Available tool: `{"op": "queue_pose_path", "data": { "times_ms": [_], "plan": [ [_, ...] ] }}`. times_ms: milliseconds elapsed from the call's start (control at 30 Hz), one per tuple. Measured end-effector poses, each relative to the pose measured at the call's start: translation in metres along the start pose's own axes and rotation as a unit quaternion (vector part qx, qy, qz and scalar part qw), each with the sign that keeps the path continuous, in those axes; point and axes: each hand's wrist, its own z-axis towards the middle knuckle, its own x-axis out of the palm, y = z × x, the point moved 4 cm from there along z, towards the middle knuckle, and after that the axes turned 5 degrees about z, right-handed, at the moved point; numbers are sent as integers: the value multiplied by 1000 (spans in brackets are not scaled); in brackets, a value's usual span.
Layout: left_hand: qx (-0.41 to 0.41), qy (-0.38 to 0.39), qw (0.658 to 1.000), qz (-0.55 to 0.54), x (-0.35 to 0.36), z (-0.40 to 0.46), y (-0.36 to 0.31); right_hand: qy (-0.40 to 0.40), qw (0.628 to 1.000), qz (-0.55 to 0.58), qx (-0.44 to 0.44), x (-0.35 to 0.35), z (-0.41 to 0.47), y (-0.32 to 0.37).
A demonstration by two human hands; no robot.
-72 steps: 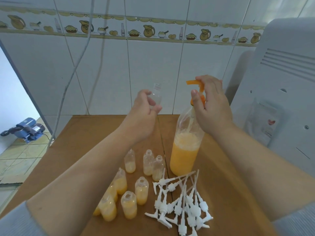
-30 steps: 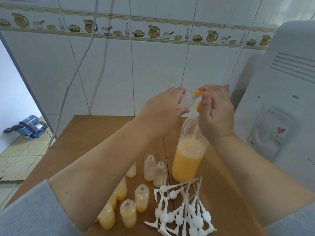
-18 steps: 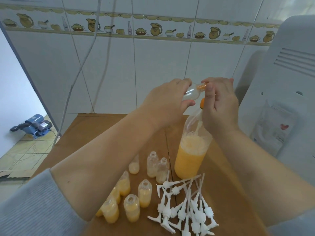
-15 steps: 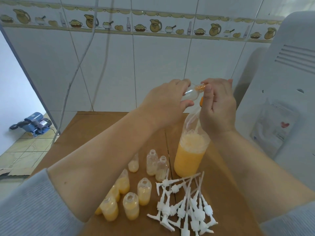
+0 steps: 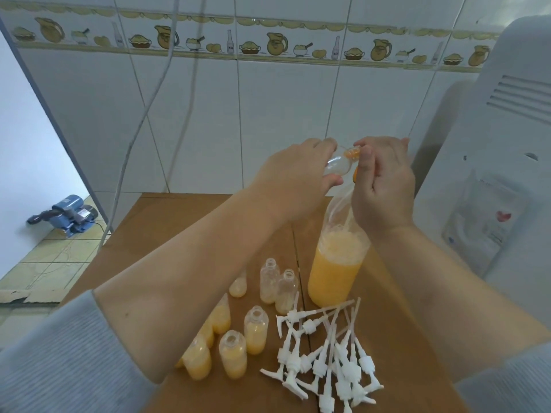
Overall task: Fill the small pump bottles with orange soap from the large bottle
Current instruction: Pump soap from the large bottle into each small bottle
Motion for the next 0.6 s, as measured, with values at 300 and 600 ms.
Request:
{"op": "queue_pose_path", "data": {
  "times_ms": [300, 600],
  "plan": [
    [9, -27, 999, 35, -9, 0, 0, 43, 999, 4, -5, -3, 7, 16],
    [14, 23, 999, 46, -4, 6, 4, 64, 998, -4, 0, 2, 6, 6]
  ]
}}
